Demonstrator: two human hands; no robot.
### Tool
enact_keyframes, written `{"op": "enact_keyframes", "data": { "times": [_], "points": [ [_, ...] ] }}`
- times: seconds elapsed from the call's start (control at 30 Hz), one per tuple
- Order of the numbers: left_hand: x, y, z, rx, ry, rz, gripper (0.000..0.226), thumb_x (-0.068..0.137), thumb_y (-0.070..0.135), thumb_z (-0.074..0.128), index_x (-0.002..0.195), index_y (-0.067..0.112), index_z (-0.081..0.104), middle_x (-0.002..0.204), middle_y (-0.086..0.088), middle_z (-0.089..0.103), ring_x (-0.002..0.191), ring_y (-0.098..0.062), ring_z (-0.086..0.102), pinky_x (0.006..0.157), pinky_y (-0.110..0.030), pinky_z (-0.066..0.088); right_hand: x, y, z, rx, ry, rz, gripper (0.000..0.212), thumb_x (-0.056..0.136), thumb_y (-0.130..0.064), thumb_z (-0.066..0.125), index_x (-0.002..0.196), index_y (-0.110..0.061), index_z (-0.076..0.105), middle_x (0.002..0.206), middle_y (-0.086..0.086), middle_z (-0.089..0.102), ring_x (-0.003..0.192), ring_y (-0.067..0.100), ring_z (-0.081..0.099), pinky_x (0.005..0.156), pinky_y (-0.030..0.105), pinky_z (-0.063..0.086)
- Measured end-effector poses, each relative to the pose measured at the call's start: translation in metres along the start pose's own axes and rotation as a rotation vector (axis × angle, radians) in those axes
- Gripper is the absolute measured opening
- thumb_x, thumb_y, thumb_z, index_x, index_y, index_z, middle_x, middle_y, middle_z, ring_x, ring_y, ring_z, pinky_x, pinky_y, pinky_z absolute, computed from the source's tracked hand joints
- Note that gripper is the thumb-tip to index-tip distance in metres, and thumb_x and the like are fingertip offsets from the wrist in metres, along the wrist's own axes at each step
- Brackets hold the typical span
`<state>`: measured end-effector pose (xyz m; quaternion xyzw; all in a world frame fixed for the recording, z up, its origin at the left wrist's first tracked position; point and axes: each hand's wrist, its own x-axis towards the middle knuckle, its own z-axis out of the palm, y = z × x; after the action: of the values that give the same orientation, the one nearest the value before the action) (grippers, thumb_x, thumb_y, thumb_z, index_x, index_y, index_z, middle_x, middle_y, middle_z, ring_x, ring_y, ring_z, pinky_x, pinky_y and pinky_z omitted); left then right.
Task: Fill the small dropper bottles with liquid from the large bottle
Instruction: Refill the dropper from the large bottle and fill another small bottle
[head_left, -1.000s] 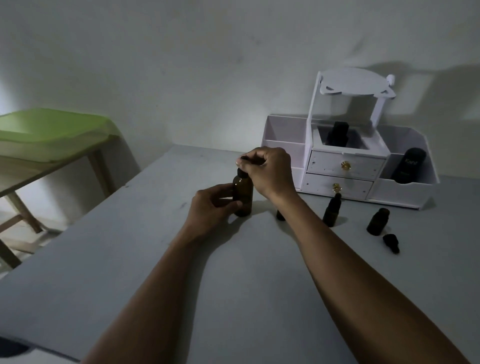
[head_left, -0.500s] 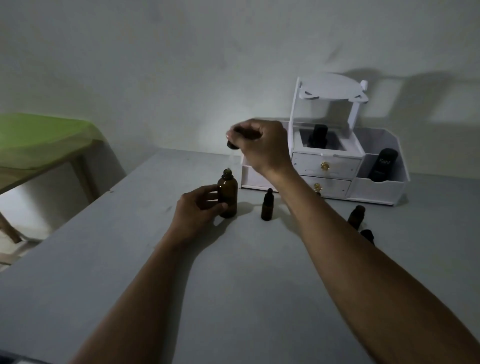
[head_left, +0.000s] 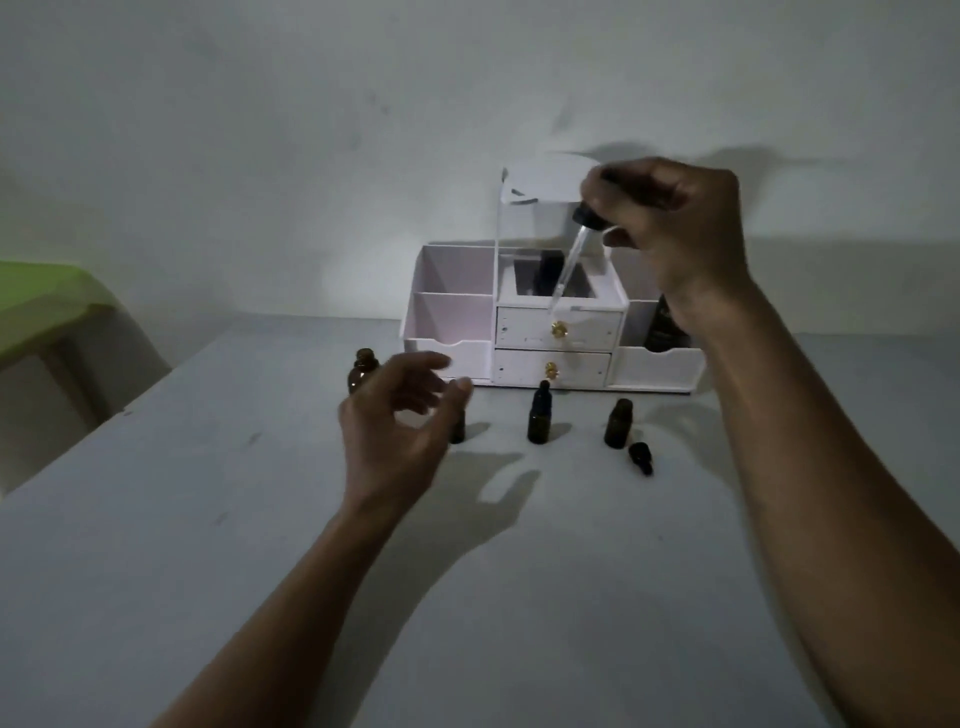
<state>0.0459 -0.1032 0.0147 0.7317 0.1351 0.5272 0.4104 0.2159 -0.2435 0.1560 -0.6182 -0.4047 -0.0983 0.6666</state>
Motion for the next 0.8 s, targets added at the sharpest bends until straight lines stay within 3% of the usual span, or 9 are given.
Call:
{"op": "enact_keyframes", "data": {
  "times": [0.1, 0.17, 0.27, 0.43, 0.57, 0.8],
  "points": [
    [-0.017, 0.014, 0.039, -0.044, -0.274, -0.124, 0.025, 0.083, 0.027, 0.078, 0.105, 0.019, 0.071, 0.080, 0.005, 0.072, 0.075, -0.008, 0.070, 0.069, -0.021, 0.057, -0.004, 0.020, -0.035, -0.073, -0.019, 0.067, 0.009, 0.082, -0.017, 0.079, 0.091, -0.017, 0.077, 0.077, -0.006, 0.077, 0.074, 0.012, 0.075, 0.070, 0.028, 0.061],
    [-0.026, 0.014, 0.065, -0.028, -0.437, -0.223, 0.037, 0.082, 0.030, 0.078, 0.116, 0.022, 0.068, 0.095, 0.008, 0.073, 0.085, -0.003, 0.069, 0.075, -0.020, 0.058, -0.005, 0.036, -0.052, -0.096, -0.033, 0.123, 0.007, 0.081, -0.015, 0.080, 0.087, -0.019, 0.077, 0.075, -0.003, 0.077, 0.075, 0.016, 0.075, 0.073, 0.032, 0.061],
    [-0.032, 0.004, 0.100, 0.044, -0.551, -0.312, 0.055, 0.082, 0.032, 0.078, 0.132, 0.020, 0.060, 0.122, 0.004, 0.067, 0.101, -0.002, 0.063, 0.079, -0.012, 0.052, -0.009, 0.059, -0.068, -0.125, -0.029, 0.190, 0.006, 0.078, -0.014, 0.082, 0.078, -0.020, 0.078, 0.076, 0.007, 0.076, 0.076, 0.027, 0.073, 0.078, 0.045, 0.060],
    [-0.031, -0.010, 0.135, 0.075, -0.547, -0.379, 0.067, 0.081, 0.028, 0.079, 0.141, 0.014, 0.052, 0.139, -0.002, 0.058, 0.114, -0.011, 0.059, 0.098, -0.026, 0.050, -0.007, 0.084, -0.079, -0.173, -0.019, 0.229, 0.006, 0.074, -0.018, 0.085, 0.076, -0.022, 0.080, 0.074, 0.002, 0.076, 0.076, 0.025, 0.076, 0.074, 0.040, 0.062],
    [-0.027, -0.013, 0.154, 0.057, -0.485, -0.395, 0.071, 0.080, 0.026, 0.081, 0.142, 0.010, 0.051, 0.138, -0.004, 0.059, 0.111, -0.012, 0.059, 0.094, -0.023, 0.047, -0.006, 0.094, -0.084, -0.169, -0.013, 0.246, 0.008, 0.073, -0.018, 0.085, 0.079, -0.018, 0.080, 0.076, 0.006, 0.076, 0.078, 0.027, 0.076, 0.069, 0.034, 0.060],
    [-0.022, -0.018, 0.171, 0.052, -0.486, -0.399, 0.063, 0.075, 0.028, 0.084, 0.131, 0.011, 0.061, 0.122, -0.003, 0.069, 0.102, -0.011, 0.066, 0.095, -0.030, 0.054, -0.010, 0.099, -0.079, -0.247, -0.081, 0.273, 0.016, 0.078, -0.018, 0.083, 0.090, -0.008, 0.079, 0.081, 0.011, 0.077, 0.076, 0.029, 0.076, 0.073, 0.054, 0.062]
  ]
}}
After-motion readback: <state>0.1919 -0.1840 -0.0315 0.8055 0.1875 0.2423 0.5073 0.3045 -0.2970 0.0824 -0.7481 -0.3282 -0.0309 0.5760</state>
